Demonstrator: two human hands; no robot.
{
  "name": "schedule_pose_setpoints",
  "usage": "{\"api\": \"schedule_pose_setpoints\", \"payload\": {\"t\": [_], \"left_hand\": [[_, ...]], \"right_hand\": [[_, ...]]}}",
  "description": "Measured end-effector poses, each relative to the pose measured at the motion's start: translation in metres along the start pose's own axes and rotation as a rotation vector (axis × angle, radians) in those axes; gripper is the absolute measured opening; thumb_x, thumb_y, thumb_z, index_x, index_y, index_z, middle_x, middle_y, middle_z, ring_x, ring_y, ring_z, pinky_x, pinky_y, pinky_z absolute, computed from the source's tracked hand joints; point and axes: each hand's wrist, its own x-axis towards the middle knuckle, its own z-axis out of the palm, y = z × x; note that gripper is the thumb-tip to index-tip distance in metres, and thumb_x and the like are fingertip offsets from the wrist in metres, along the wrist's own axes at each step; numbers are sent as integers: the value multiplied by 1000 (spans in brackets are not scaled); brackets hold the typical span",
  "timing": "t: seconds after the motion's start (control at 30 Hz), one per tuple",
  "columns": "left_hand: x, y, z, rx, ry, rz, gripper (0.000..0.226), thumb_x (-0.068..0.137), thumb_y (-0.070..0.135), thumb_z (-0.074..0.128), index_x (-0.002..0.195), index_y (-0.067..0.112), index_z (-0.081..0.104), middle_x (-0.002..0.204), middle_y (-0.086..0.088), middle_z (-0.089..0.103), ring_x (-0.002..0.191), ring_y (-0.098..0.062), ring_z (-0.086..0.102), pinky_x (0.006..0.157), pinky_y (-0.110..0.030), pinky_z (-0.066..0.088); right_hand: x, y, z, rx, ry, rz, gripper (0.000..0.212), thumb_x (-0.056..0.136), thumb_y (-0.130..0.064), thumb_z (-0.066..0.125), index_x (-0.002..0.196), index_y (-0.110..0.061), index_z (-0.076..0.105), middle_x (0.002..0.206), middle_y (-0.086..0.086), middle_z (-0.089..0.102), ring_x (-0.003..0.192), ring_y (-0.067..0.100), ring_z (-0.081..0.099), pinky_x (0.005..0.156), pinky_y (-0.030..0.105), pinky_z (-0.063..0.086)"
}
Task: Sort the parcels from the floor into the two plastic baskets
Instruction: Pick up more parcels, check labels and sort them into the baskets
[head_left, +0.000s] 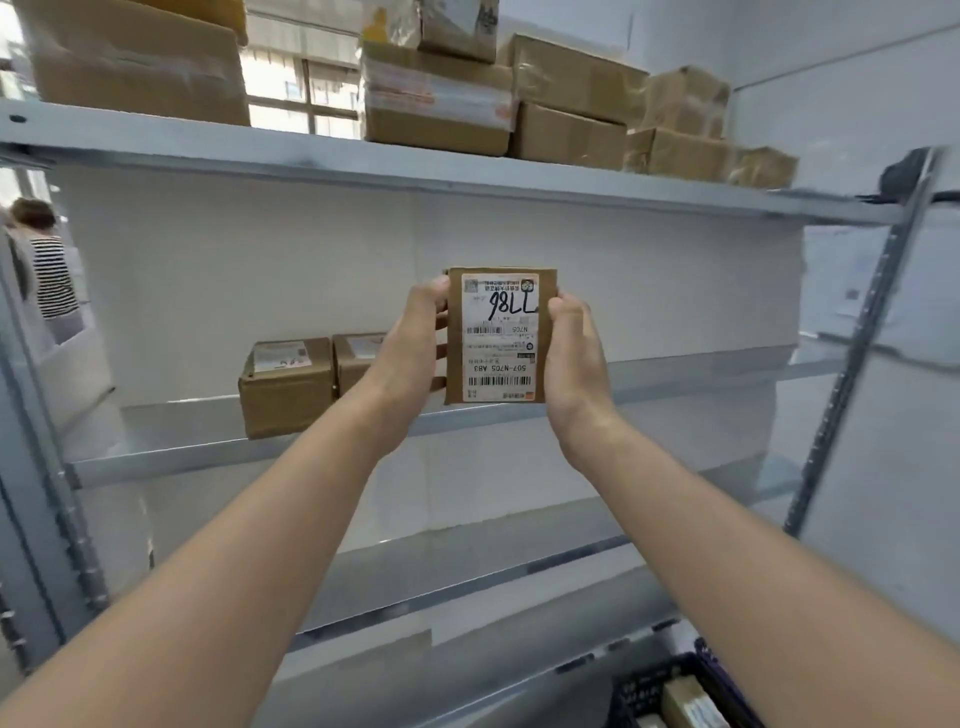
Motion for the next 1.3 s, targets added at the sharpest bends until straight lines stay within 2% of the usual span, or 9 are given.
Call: {"api": "schedule_pose_setpoints", "payload": {"t": [0.17, 0.3, 0.43, 0.57, 0.77, 0.93, 1.07, 1.2, 1.3], "left_hand": [[13, 1, 28, -39, -179, -34, 50, 103, 60, 24, 103, 36, 68, 106, 9, 74, 106, -15, 68, 99, -45, 53], [15, 3, 65, -39, -332, -41, 48, 103, 60, 24, 105, 37, 67, 114, 9, 69, 112, -18, 65, 104, -50, 50], [9, 6, 113, -52, -449, -51, 46, 102, 60, 26, 110, 37, 65, 121, 9, 66, 117, -18, 62, 107, -52, 47], [-2, 0, 168, -76, -511, -59, 43, 105, 57, 24, 102, 39, 63, 115, 12, 66, 114, -15, 61, 105, -48, 46], [-28, -13, 269, -97, -526, -85, 43, 106, 53, 24, 94, 38, 63, 101, 13, 67, 102, -12, 62, 90, -41, 49], [-46, -13, 365, -112, -497, -103, 44, 106, 50, 27, 90, 36, 65, 84, 17, 72, 98, -13, 65, 90, -40, 51], [-49, -20, 425, -109, -470, -121, 42, 107, 50, 25, 95, 35, 63, 101, 12, 68, 103, -13, 64, 91, -41, 51], [-37, -29, 472, -97, -422, -163, 42, 107, 52, 26, 94, 35, 62, 99, 10, 68, 97, -13, 63, 77, -36, 50], [-24, -42, 501, -86, -423, -168, 40, 107, 52, 25, 97, 35, 61, 103, 10, 67, 100, -13, 63, 85, -38, 51]], "right_hand": [[-7, -8, -31, -46, 183, -10, 82, 76, -69, 37, 144, -27, 57, 127, 7, 71, 115, 23, 71, 94, 55, 64], [-14, -9, -73, -113, 298, -22, 54, 107, -50, 36, 153, -25, 51, 126, 3, 72, 115, 19, 69, 91, 47, 64], [-19, -6, -119, -145, 415, -13, 70, 92, -59, 34, 154, -31, 49, 130, -1, 72, 119, 19, 69, 98, 50, 62], [-21, 1, -175, -155, 472, -34, 46, 105, -52, 33, 143, -34, 53, 127, -2, 72, 116, 17, 70, 90, 41, 63], [-18, 15, -279, -201, 502, 8, 55, 106, -51, 35, 154, -30, 51, 130, -1, 71, 119, 17, 67, 97, 44, 60], [-4, 14, -379, -210, 492, 21, 36, 116, -36, 33, 142, -29, 58, 109, -12, 71, 103, 7, 66, 77, 31, 53], [11, 19, -441, -198, 459, 58, 39, 116, -34, 33, 145, -24, 57, 104, -11, 71, 94, 2, 66, 65, 21, 53], [28, 32, -482, -211, 419, 85, 38, 117, -37, 31, 144, -28, 56, 117, -5, 72, 107, 10, 68, 78, 31, 57], [49, 42, -508, -215, 408, 97, 39, 117, -38, 31, 146, -27, 55, 115, -5, 72, 106, 10, 68, 74, 30, 54]]}}
